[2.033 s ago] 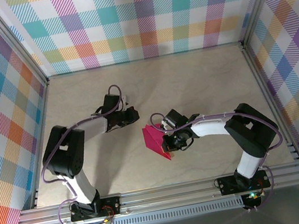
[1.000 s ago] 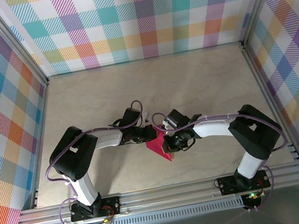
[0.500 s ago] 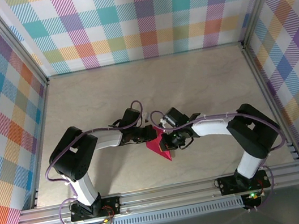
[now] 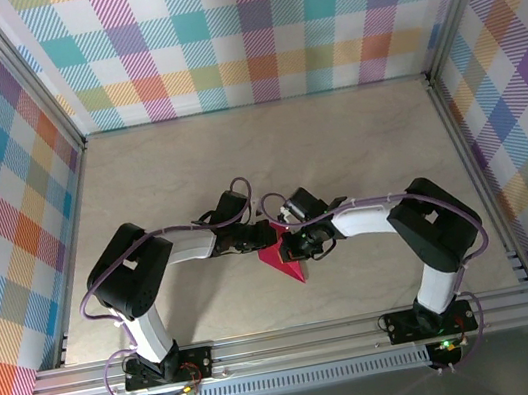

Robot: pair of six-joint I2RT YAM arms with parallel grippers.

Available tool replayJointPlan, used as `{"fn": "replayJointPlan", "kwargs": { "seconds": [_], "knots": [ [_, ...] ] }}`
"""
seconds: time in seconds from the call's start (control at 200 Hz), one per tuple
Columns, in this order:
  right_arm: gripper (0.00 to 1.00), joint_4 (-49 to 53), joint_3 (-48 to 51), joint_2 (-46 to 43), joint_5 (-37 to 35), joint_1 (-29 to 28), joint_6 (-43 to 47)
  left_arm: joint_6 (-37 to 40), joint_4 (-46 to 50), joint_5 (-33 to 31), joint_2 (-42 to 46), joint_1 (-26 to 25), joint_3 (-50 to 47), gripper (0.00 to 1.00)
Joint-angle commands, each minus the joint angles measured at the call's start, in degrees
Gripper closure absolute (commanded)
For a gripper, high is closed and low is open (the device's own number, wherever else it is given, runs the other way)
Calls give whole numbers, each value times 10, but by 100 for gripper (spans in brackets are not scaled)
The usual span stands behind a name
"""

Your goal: Fold a paper plane with a square sheet of paper (fold left side to right side)

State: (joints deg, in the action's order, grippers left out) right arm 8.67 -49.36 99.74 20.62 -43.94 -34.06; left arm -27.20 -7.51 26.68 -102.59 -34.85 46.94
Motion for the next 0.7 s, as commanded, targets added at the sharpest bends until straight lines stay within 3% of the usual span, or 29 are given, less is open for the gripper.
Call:
{"fn": "replayJointPlan", "kwargs": {
  "seconds": [0.0,0.695],
  "knots": [
    [100,13,-5,4,-3,3,6,-1,23,-34,-3,-3,-19,100],
    [100,76,69,-63,-14,-15,-2,-2,28,-52,-10,0,-18,100]
  ]
}}
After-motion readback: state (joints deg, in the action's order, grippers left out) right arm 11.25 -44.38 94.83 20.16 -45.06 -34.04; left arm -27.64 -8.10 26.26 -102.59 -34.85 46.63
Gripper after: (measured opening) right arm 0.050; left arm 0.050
